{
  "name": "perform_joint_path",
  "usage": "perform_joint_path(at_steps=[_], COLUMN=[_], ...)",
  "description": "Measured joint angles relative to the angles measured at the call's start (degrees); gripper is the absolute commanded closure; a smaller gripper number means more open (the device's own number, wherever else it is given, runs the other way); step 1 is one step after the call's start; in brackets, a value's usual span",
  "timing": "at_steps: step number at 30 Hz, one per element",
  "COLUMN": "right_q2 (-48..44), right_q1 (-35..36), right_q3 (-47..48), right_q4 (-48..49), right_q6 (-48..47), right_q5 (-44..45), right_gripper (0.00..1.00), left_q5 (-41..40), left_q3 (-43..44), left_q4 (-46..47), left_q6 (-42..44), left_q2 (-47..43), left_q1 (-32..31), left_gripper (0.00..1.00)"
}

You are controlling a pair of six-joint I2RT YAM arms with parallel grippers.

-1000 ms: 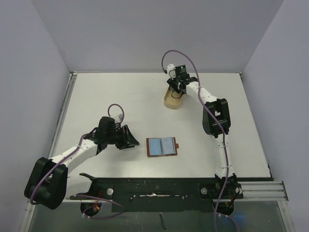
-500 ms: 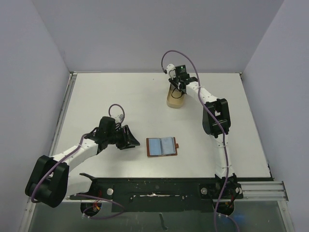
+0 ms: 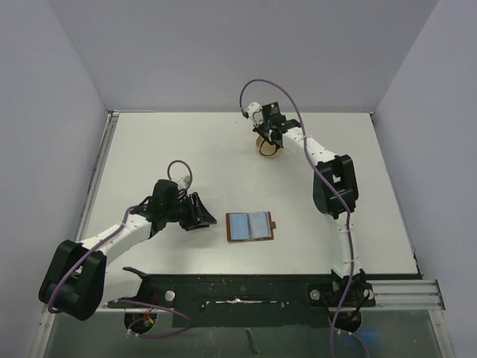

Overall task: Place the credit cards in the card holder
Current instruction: Pick up the credit card from the storage box.

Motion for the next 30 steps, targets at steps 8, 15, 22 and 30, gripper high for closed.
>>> perform_joint_path(at_steps=[8,15,22,30], right_q2=[-7.6,-25.2,-46.6,-62.9], right_q1=[5.5,7.2,9.1,11.4], right_q3=[-1.0,-14.8,-34.1,-55.6], right_q4=[-6.5,-7.6,0.2,15.5], right_q6=[5.7,19.3,36.7,55.5], right_q5=[-1.7,-9.7,-17.9,-27.2], right_gripper=[1.00,1.00,1.00,1.00], left_q5=[0.3,1.9,3.4,5.8], left_q3=[1.2,2.3,2.3,2.9], left_q4=[-1.0,-0.2,6.8,17.2], left_q6=[-0.6,-4.0,-11.5,-18.9], left_q2=[-1.6,-5.6,-11.0,-11.3], left_q1=[0.0,0.0,0.4,0.4], left_gripper=[0.61,0.60,0.60,0.59])
